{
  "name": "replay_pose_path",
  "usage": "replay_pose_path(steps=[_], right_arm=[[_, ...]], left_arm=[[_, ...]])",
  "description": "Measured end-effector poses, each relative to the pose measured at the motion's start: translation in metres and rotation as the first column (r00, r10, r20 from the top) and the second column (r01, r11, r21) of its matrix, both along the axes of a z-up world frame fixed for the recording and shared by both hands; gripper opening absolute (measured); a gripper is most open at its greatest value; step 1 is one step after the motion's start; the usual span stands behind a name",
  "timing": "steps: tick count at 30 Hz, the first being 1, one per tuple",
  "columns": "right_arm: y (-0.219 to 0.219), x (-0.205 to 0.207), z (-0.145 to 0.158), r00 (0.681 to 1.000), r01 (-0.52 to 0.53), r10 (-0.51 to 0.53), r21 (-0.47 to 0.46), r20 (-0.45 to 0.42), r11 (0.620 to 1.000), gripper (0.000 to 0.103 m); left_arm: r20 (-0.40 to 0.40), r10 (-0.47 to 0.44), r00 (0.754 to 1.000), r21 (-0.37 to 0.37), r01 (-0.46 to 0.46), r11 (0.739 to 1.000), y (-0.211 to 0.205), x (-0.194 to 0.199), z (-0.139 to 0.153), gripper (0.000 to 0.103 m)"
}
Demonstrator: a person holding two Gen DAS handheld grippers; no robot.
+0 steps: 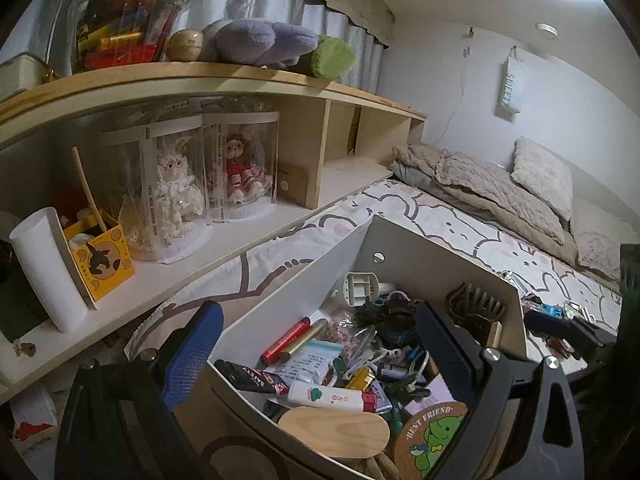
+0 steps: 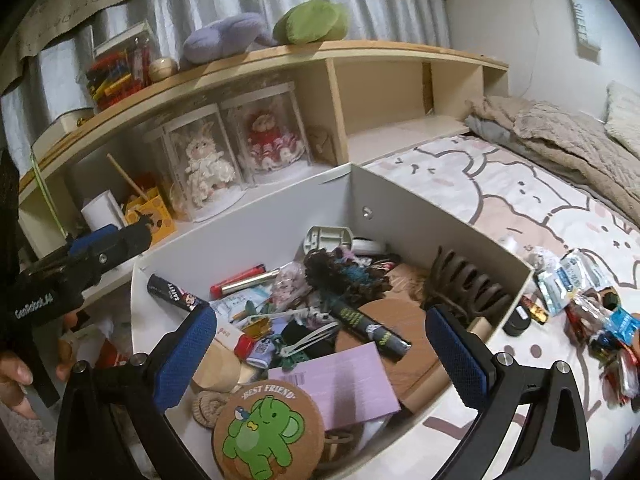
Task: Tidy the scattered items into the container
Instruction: 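Raise both open grippers out of the box toward the pile on the bed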
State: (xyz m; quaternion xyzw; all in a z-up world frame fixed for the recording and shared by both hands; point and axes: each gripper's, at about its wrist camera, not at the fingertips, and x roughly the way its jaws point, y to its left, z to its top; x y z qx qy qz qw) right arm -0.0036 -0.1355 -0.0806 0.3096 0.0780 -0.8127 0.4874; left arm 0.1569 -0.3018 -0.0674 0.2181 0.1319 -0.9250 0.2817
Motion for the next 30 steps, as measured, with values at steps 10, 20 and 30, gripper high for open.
replay_pose_path(steps=[10, 20, 30], right_arm=[[0.017, -0.001, 0.013, 1.0, 0.026, -0.026, -0.019, -0.008, 0.999, 0.103], [0.032, -0.002, 0.02, 0.998, 0.057, -0.057, -0.036, -0.015, 0.998, 0.103], [0.047, 0.004, 0.029, 0.996, 0.08, -0.083, -0.05, -0.046, 0.996, 0.103]], left_arm=[[0.019, -0.033, 0.999, -0.011, 0.034, 0.999, 0.013, 0.001, 0.007, 0.103], [0.04, -0.058, 0.997, -0.033, 0.059, 0.998, 0.028, 0.001, 0.013, 0.103], [0.06, -0.076, 0.995, -0.051, 0.079, 0.996, 0.043, 0.002, 0.02, 0.103]])
